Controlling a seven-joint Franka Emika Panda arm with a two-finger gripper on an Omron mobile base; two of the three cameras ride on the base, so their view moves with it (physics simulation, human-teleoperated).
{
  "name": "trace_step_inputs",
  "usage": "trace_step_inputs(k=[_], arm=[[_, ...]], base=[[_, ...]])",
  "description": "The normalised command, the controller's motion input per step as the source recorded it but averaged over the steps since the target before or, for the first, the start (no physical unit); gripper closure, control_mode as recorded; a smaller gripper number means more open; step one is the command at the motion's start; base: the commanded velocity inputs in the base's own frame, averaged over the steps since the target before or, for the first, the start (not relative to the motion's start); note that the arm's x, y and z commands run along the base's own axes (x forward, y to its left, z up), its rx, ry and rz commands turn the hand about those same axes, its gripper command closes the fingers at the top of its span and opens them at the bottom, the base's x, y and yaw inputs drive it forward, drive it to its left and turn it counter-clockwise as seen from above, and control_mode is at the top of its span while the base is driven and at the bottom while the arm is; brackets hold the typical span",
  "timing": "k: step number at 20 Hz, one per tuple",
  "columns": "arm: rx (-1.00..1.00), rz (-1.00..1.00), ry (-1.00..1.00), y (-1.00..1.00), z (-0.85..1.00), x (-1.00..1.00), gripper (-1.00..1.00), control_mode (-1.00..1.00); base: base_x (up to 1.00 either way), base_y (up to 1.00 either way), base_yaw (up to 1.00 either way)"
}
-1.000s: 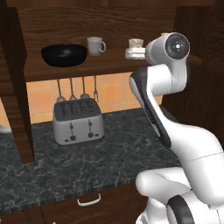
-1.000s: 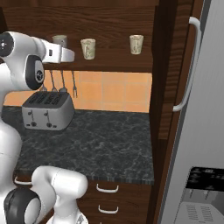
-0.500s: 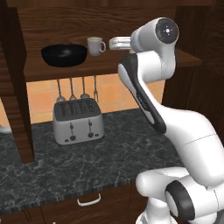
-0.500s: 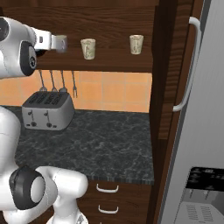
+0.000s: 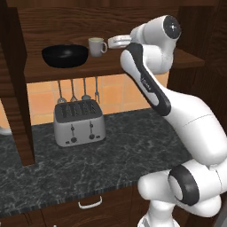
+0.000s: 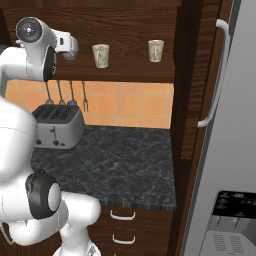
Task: Gather all objects into one cabinet and sort the glasses and bowls to opposite sides.
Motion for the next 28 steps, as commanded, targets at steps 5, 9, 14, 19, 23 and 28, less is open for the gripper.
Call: trace_step_inputs(k=[5, 9, 14, 19, 23, 28], arm=[[0.00, 0.11, 0.00, 0.32, 0.00, 0.31, -1.00, -1.00], [-0.01, 0.03, 0.00, 0.10, -0.03, 0.06, -1.00, -1.00], [-0.02, 0.00, 0.00, 0.00, 0.00, -0.03, -1.00, -1.00], [0.00, -0.03, 0.00, -0.04, 0.00, -0.22, -1.00, -1.00], [0.00, -0.04, 0.00, -0.31, 0.00, -0.03, -1.00, -1.00], [0.03, -0.01, 0.06, -0.38, 0.00, 0.16, -1.00, -1.00]], base=[[0.00, 0.00, 0.00], [0.00, 0.00, 0.00], [0.00, 0.00, 0.00], [0.00, 0.00, 0.00], [0.00, 0.00, 0.00], [0.00, 0.00, 0.00]])
